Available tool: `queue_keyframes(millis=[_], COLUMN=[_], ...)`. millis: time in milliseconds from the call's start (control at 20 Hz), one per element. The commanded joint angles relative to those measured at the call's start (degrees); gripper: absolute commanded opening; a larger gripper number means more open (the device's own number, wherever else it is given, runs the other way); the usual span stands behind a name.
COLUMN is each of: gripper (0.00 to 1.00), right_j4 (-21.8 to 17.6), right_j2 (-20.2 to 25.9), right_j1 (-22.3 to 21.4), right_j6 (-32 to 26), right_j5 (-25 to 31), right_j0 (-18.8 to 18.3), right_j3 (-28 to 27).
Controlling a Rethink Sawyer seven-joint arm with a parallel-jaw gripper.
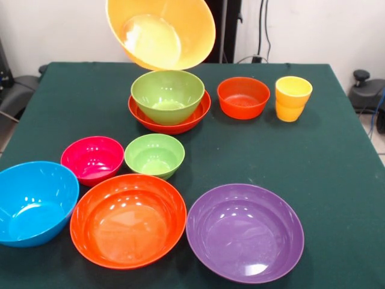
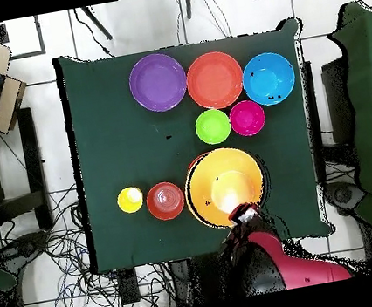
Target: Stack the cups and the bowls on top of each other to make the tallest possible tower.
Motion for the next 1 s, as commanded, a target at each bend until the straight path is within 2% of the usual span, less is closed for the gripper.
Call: queue_keyframes(millis=[50,500,1000], gripper=[0.0,0.0,0.0], right_j4=[2.8,6.1,7.5], right_j2=[-2.4,-4.4,-7.6], right_j1=[2.7,2.3,5.5], right_j6=[6.4,7.3,8.7], right_j5=[4.7,8.5,9.7], right_j0=[2.8,6.8,11.2], right_j3=[-2.5,-4.5,-8.5])
